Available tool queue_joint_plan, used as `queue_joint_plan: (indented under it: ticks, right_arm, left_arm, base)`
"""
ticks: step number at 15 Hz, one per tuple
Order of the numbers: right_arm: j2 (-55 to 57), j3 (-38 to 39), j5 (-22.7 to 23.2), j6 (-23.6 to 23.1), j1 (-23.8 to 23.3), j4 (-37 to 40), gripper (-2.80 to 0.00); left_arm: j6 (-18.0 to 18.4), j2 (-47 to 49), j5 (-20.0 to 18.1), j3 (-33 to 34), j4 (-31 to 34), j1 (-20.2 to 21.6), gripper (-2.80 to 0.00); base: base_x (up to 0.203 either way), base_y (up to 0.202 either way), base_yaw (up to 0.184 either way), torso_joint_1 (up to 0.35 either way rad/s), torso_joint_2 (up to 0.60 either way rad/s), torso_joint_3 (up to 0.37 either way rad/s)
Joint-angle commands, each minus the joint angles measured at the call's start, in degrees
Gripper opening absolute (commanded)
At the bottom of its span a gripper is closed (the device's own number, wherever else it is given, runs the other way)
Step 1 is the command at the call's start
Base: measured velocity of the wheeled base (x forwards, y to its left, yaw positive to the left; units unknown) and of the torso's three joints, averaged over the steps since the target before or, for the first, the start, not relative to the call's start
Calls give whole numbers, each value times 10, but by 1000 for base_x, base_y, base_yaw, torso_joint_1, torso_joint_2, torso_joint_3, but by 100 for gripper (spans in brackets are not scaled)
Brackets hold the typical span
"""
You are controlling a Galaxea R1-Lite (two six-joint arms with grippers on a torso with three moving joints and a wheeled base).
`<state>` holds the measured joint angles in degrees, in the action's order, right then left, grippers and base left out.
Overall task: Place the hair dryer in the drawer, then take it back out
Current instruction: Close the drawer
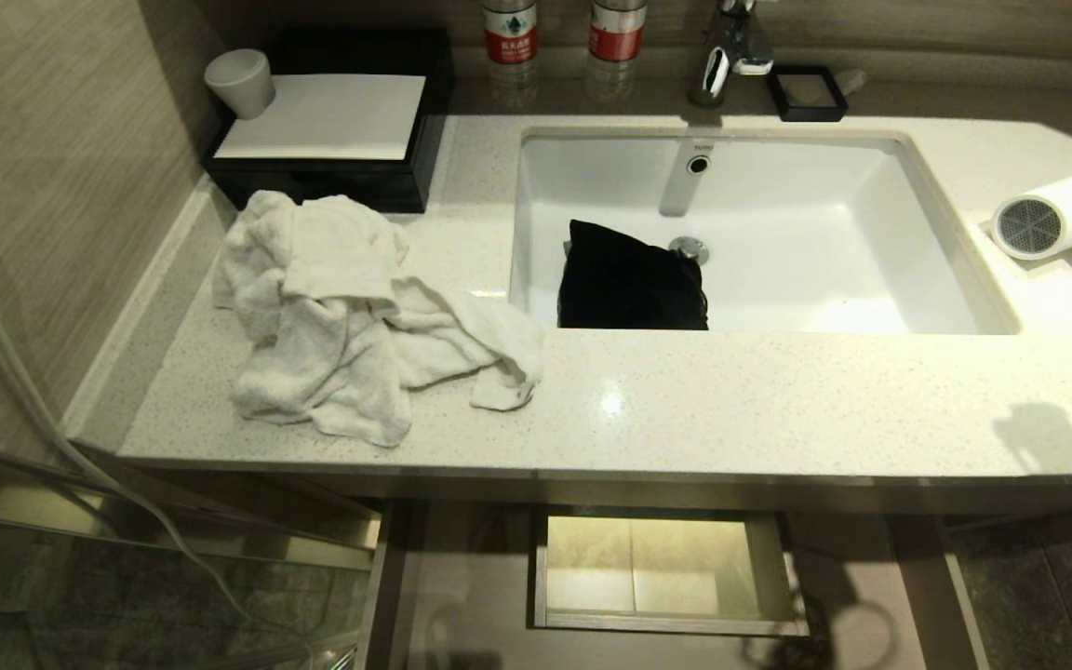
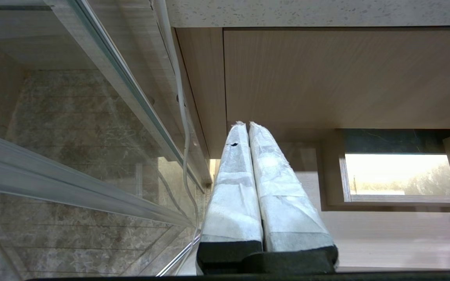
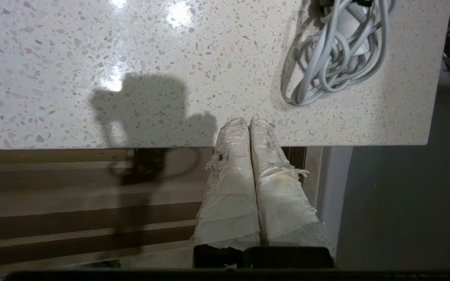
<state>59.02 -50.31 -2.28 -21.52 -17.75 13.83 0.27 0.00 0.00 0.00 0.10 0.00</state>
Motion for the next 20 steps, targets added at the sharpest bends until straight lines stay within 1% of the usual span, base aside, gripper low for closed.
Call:
queue_joint_plan:
  ticks: [1,3,4,5,9,11,12,14,20]
  right_arm:
    - [-31,49,-73,65,49,-5,-280]
    - [-51,76,-78,71,54,9,-280]
    - [-56,81,-78,71,54,31,-280]
    - [-57,73,-77,71,54,59,-280]
    - [-56,65,-77,71,54,76,-280]
    - [-56,54,-77,70,54,103,-280]
    - [-56,55,-77,70,54,104,-280]
    - [-58,57,-77,69,54,105,-280]
    - [-65,62,-77,68,54,97,-280]
  left_arm:
    - [0,0,0,1,0,0,-280]
    - [0,0,0,1,0,0,-280]
    - [0,0,0,1,0,0,-280]
    - [0,0,0,1,0,0,-280]
    - [0,0,0,1,0,0,-280]
    - [0,0,0,1,0,0,-280]
    - [0,0,0,1,0,0,-280]
    - [0,0,0,1,0,0,-280]
    - [0,0,0,1,0,0,-280]
  base:
    - [0,0,0,0,0,0]
    - [0,0,0,0,0,0]
    - [0,0,0,0,0,0]
    - [0,0,0,0,0,0]
    - [0,0,0,0,0,0]
    - [0,0,0,0,0,0]
    - [0,0,0,0,0,0]
    - [0,0,0,-175,116,-82]
    - [0,0,0,-325,155,-162]
